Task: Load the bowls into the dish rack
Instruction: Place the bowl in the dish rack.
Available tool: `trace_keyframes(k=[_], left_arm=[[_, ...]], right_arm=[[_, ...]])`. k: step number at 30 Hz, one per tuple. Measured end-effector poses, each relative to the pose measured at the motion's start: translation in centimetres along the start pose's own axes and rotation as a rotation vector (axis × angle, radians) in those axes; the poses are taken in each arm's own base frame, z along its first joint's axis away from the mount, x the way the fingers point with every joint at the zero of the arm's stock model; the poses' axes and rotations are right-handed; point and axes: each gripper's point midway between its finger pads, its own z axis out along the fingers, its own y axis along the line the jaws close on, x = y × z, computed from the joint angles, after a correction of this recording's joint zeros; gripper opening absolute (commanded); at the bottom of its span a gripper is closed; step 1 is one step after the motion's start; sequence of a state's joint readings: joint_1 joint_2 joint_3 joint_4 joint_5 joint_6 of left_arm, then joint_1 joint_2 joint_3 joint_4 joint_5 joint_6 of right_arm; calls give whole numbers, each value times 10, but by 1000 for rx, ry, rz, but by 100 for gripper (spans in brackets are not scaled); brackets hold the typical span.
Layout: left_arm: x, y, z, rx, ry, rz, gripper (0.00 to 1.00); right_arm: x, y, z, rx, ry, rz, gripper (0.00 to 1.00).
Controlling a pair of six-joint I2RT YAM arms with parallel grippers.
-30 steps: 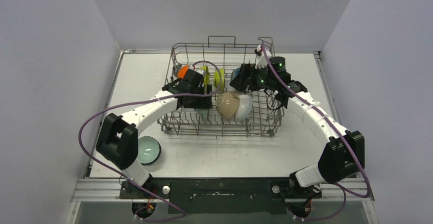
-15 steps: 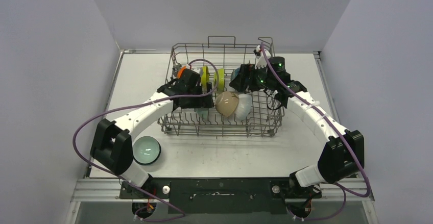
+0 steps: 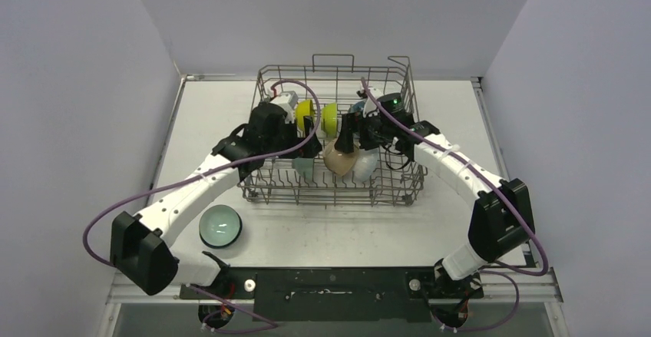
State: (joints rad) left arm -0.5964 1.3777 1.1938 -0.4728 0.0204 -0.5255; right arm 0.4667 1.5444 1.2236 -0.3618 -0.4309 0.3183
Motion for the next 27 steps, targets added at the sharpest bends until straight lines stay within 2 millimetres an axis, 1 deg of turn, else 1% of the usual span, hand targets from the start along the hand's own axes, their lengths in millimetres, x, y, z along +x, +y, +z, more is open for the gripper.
trace_keyframes(k=[2,3,4,10,15,22,23,27], left_arm=[[-4,-6,-7,47,-45,8,88],[-4,-8,-10,68,-60,11,87],[-5,-11,-12,90,-76,12,87],[-5,-19,-13,164,-125,16,86],[-11,-22,-18,187,-161,18,85],[-21,-19,-29,203,-221,11,86],[-20,-18,-29,201,-222,9,85],[-16,-12,-28,190,-217,2,85]], right_arm=[[3,2,3,12,10,-22,98],[4,4,3,17,13,-31,100],[4,6,3,21,16,-36,97],[6,10,4,50,28,-51,90],[6,9,8,70,36,-42,87],[4,12,12,65,28,3,81],[4,15,12,60,26,9,80],[13,33,20,31,51,-3,79]])
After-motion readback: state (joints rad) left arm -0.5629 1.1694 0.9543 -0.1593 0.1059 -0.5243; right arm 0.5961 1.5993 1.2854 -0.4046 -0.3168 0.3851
